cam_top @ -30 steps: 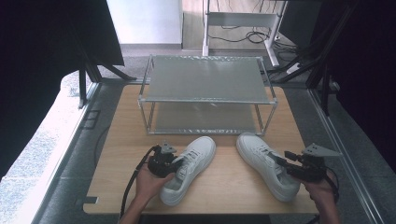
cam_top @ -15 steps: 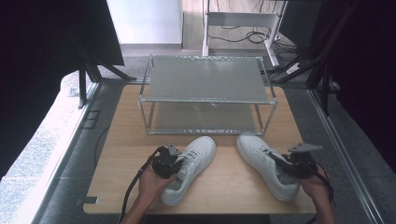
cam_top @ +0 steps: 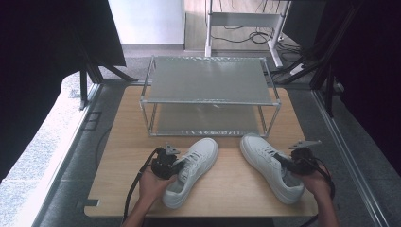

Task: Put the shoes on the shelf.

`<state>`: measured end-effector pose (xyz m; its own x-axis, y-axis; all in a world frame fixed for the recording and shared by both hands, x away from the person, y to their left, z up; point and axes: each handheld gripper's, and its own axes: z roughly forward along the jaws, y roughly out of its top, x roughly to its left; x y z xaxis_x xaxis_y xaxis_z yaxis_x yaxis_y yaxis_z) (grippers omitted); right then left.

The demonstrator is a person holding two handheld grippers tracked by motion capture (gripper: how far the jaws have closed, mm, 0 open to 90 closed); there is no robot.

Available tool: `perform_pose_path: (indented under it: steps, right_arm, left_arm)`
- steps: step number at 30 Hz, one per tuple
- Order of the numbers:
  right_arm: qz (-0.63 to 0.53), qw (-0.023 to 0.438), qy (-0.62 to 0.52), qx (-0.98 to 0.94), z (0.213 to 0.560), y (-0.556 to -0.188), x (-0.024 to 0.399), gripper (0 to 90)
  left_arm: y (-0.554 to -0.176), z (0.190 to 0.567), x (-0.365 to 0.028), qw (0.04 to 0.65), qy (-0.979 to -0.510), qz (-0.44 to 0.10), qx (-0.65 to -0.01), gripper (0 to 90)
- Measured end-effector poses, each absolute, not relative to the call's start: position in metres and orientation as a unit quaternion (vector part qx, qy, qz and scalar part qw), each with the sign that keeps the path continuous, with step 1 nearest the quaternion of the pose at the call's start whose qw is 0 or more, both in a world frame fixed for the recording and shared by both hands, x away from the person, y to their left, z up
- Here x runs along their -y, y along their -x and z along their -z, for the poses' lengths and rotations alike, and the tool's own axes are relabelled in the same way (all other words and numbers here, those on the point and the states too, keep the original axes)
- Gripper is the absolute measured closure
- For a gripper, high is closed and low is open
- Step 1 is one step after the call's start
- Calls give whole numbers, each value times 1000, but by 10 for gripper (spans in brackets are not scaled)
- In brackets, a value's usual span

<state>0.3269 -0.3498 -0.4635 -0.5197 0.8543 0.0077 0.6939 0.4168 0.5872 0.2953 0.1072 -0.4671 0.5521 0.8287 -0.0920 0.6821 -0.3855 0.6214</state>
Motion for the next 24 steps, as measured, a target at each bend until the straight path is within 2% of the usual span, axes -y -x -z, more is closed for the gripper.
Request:
perform_pose_path:
  steps: [11, 24]
  right_arm:
    - [-316, 117, -500, -798, 467, -328, 364, 838]
    - [-326, 115, -496, -796, 467, -328, 365, 842]
  left_arm:
    - [-296, 469, -114, 338, -811, -103, -466, 816]
    - [-298, 471, -126, 376, -792, -67, -476, 815]
